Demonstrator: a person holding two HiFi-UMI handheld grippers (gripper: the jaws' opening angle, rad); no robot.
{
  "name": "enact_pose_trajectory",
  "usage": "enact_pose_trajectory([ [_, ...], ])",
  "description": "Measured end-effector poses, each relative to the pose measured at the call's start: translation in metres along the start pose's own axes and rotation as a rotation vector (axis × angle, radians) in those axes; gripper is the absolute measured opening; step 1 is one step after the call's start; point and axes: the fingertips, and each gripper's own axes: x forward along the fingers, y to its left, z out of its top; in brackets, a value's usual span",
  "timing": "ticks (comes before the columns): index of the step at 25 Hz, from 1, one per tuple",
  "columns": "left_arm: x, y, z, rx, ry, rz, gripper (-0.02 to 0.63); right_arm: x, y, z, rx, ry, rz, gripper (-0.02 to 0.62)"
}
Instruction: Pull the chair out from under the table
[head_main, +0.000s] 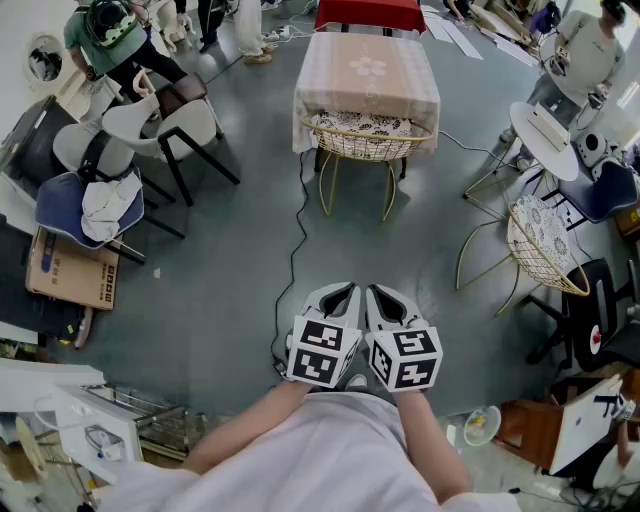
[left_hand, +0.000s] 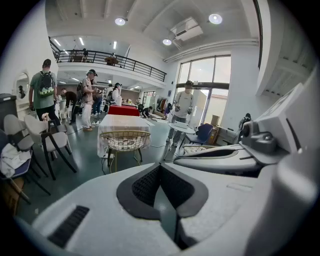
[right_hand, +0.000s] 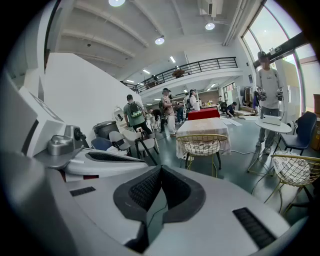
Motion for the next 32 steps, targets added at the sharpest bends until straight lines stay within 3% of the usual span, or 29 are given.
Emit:
enact_pose_trajectory([
  [22, -0.008, 0.029, 0.007, -0.024, -0.017, -0.044, 0.003, 0.018, 0.024, 0.009, -0.002, 0.006, -0.054, 0.003],
  [32, 0.024, 0.033, 0.017, -0.036, -0.001, -0.015, 0.003, 0.037, -0.005, 0.018, 0.009, 0.008, -0.025, 0.003],
])
